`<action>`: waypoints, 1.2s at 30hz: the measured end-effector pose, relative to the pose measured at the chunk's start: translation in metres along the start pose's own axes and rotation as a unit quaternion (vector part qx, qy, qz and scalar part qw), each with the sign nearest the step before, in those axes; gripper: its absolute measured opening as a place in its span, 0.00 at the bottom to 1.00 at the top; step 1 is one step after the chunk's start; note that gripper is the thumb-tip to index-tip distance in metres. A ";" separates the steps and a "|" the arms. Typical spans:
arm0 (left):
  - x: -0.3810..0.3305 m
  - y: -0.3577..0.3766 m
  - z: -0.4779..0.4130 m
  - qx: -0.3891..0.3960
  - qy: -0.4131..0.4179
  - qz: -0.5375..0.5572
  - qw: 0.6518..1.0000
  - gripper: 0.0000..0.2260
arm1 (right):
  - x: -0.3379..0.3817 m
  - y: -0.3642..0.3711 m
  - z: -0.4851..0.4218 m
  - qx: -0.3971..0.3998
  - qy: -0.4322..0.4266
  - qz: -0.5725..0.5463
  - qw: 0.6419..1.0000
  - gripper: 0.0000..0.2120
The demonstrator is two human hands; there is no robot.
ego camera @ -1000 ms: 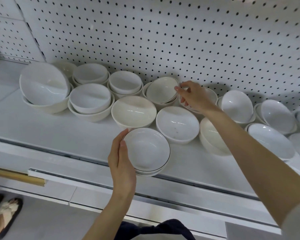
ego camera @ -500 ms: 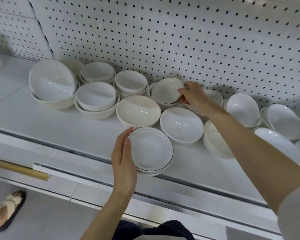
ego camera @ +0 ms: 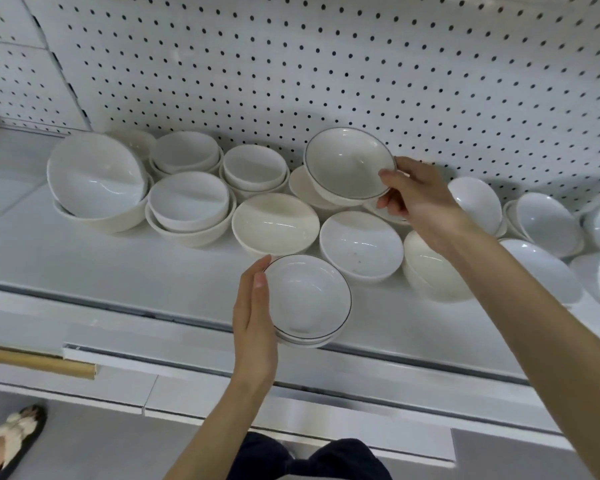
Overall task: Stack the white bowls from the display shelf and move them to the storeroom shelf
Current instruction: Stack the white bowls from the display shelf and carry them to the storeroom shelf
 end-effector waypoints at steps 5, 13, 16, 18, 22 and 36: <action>0.000 -0.004 -0.004 0.045 -0.031 -0.007 0.998 0.14 | -0.003 0.001 0.061 0.011 0.029 -0.003 1.000 0.06; -0.002 -0.002 -0.010 0.135 -0.057 0.018 0.989 0.18 | -0.009 0.010 0.121 -0.006 0.018 -0.014 1.000 0.15; -0.003 0.001 -0.010 0.146 -0.069 0.032 0.986 0.24 | -0.018 0.015 0.131 -0.022 0.026 0.002 0.999 0.16; -0.007 0.004 -0.009 0.151 -0.062 0.037 0.986 0.23 | -0.022 0.019 0.135 -0.027 0.032 0.003 0.999 0.19; -0.007 0.009 -0.008 0.159 -0.053 0.041 0.985 0.28 | -0.028 0.026 0.139 -0.016 0.032 0.001 0.999 0.18; -0.003 0.007 -0.003 0.128 0.005 0.025 0.991 0.24 | -0.047 0.040 0.147 0.023 0.083 -0.021 0.996 0.18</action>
Point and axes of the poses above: each hand's wrist, its own z-axis away from the middle knuckle, its own y-axis out of the palm, x = y × z, the point moved 7 cm from there along -z, towards the middle knuckle, and after that the axes turned 8 degrees about -x, right-handed, at the moved point
